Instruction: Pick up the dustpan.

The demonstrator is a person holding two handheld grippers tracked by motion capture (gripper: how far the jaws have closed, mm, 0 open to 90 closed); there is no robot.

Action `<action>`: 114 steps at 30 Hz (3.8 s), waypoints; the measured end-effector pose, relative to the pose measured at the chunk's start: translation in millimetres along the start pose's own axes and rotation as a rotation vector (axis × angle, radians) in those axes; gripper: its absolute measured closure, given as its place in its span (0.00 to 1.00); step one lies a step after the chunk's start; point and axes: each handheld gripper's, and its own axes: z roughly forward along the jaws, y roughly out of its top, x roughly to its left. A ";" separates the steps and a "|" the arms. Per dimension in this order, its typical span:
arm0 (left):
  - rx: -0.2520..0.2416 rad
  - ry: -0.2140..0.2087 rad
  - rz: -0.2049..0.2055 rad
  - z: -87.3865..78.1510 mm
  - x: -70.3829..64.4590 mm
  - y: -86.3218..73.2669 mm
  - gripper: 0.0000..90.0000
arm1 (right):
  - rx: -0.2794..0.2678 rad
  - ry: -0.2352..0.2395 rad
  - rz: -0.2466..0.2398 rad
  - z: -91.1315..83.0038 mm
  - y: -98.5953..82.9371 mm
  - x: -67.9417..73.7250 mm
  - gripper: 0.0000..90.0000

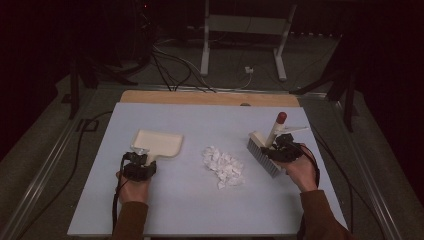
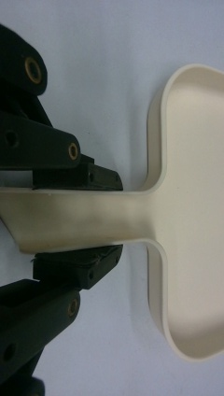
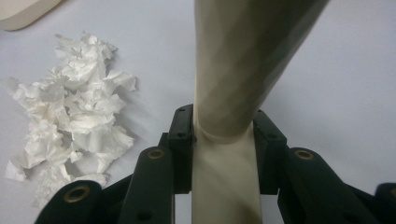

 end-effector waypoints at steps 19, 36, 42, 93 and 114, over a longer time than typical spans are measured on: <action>-0.007 -0.086 0.073 -17.7 4.8 6.8 0.74 | -0.004 0.006 0.004 0.2 -0.7 -0.9 0.74; -0.027 -0.150 0.157 -33.5 9.4 15.1 0.74 | -0.004 0.010 0.000 0.4 -0.7 0.3 0.74; -0.036 -0.192 0.176 -35.1 14.1 13.9 0.74 | 0.000 0.029 0.006 0.5 -0.3 1.4 0.74; -0.066 -0.390 0.474 -57.2 22.8 5.1 0.74 | -0.002 0.030 0.011 2.3 0.8 2.5 0.74; -0.046 -0.421 0.572 -61.7 11.2 7.0 0.74 | 0.000 0.021 0.021 1.2 0.8 1.8 0.74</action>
